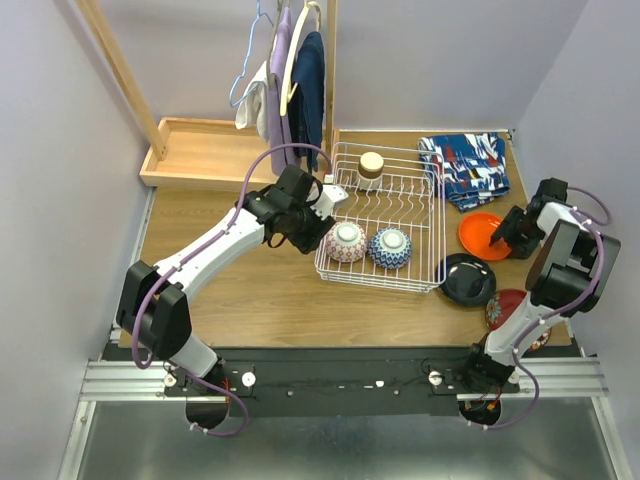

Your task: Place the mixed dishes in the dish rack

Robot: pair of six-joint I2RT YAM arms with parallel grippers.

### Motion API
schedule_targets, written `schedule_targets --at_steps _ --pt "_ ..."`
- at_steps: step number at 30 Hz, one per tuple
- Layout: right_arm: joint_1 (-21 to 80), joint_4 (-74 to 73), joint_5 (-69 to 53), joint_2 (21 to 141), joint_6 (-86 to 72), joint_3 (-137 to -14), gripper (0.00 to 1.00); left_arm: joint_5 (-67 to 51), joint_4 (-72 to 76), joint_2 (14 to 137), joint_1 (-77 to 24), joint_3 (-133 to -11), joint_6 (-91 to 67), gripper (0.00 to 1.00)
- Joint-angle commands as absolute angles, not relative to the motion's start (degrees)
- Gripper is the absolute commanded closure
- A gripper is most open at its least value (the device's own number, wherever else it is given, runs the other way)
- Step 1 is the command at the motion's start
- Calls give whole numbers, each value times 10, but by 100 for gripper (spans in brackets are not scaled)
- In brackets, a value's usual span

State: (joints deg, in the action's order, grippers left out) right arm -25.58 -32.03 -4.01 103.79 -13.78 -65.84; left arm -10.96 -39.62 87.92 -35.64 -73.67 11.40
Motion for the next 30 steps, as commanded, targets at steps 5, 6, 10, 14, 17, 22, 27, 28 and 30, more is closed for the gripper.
schedule_targets --at_steps 5,6,10,14,17,22,27,28,30 --pt "-264 -298 -165 1078 -176 -664 62 -105 -408 873 -358 -729 124 41" --pt "-264 -300 -182 1074 -175 -665 69 -105 -407 874 -358 -729 124 41" --pt "-265 -319 -212 1033 -162 -678 84 -106 -403 876 -359 -727 122 41" --pt "-265 -345 -249 997 -121 -706 93 -113 -391 874 -358 -715 115 41" --pt "-265 -361 -264 977 -99 -719 99 -121 -381 867 -359 -703 110 41" --pt "-265 -368 -269 925 -89 -743 99 -118 -374 847 -357 -679 114 41" --pt "-264 -392 -227 904 -98 -837 100 -124 -366 817 -331 -660 94 51" --pt "-263 -392 -215 893 -98 -851 100 -138 -368 811 -319 -666 86 65" --pt "-257 -388 -180 883 -101 -885 100 -146 -370 800 -312 -674 83 91"
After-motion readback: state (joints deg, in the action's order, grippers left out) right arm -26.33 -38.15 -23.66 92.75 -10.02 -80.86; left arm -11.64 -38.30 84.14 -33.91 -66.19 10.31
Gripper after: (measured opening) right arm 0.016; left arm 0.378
